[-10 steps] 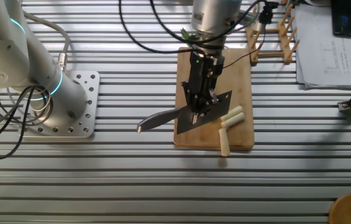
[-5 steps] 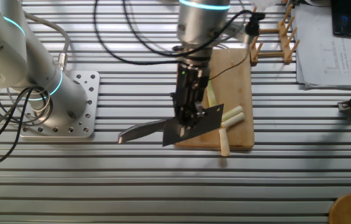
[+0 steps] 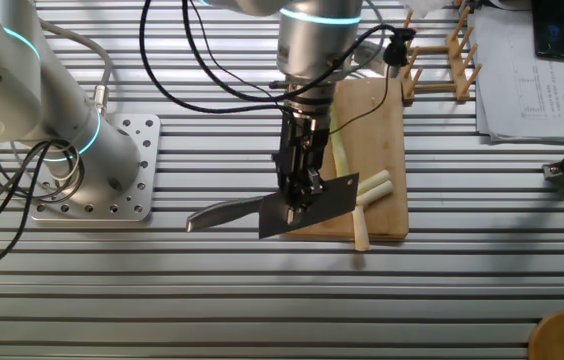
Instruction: Chop the scallions
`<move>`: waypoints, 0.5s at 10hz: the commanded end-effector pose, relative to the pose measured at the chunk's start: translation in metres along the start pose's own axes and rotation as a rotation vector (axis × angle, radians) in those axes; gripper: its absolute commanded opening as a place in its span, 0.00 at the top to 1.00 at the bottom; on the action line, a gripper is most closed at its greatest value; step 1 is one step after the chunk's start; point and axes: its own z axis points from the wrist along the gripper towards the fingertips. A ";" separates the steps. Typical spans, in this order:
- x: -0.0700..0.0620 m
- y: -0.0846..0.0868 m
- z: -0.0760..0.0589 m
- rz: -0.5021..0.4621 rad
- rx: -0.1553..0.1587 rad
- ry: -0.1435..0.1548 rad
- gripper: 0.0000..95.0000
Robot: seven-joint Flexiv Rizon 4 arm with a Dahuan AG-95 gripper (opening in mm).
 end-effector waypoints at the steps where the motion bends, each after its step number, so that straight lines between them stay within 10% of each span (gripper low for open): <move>1: -0.006 -0.002 -0.006 -0.001 0.007 0.001 1.00; 5: -0.021 -0.005 -0.022 0.014 0.002 -0.029 1.00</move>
